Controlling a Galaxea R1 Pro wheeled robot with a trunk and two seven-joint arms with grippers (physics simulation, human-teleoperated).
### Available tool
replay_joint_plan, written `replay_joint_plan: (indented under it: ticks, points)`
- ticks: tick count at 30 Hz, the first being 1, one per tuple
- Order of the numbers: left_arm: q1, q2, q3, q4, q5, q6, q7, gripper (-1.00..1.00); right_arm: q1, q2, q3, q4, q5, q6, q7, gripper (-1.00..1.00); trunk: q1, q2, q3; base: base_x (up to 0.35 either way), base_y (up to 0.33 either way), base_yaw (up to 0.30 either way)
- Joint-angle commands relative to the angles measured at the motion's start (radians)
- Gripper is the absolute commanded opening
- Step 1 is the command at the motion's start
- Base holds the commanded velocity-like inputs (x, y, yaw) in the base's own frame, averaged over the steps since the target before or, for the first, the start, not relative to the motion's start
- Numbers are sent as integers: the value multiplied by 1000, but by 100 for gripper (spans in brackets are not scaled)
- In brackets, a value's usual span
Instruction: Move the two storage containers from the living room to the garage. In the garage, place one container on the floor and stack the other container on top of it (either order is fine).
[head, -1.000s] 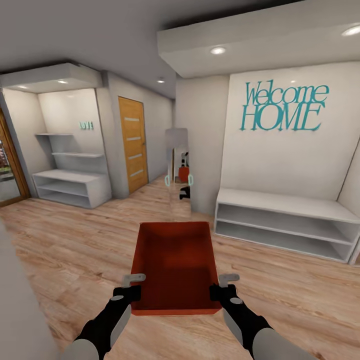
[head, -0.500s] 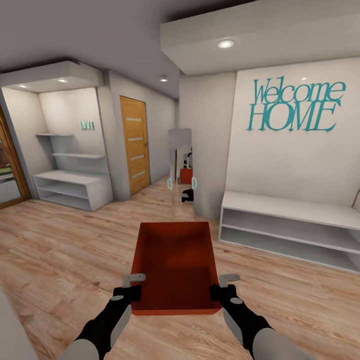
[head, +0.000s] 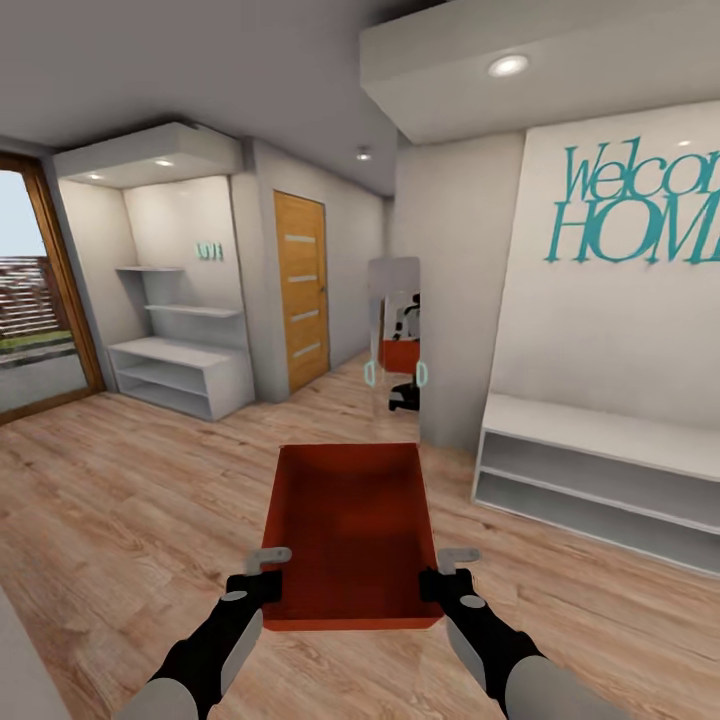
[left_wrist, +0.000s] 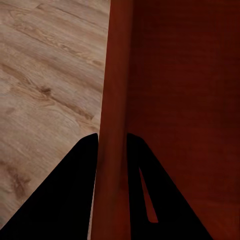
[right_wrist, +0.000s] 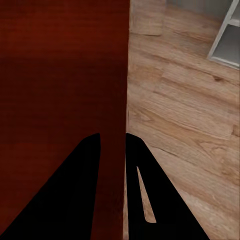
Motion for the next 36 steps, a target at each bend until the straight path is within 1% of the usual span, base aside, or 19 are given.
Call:
replay_joint_plan:
  ticks: [1,6,23,36]
  points:
    - [-1,5,13,-5,-14,0,16,-100,-1,-19,-19,3,-13,-4,-8,-100,1,-1,-1,325,0,224]
    - [-1,5,13,-5,-14,0,16,-100,-1,-19,-19,2,-13,-4,-7,-100,1,-1,-1,325,0,71]
    - [-1,5,13,-5,-14,0,16,-100,-1,-17,-19,3,-13,-3,-7,-100,1,-1,-1,325,0,6]
    - [-1,5,13,-5,-14,0,16,-100,-1,-19,-19,3,-13,-3,-7,-100,1,-1,-1,325,0,244]
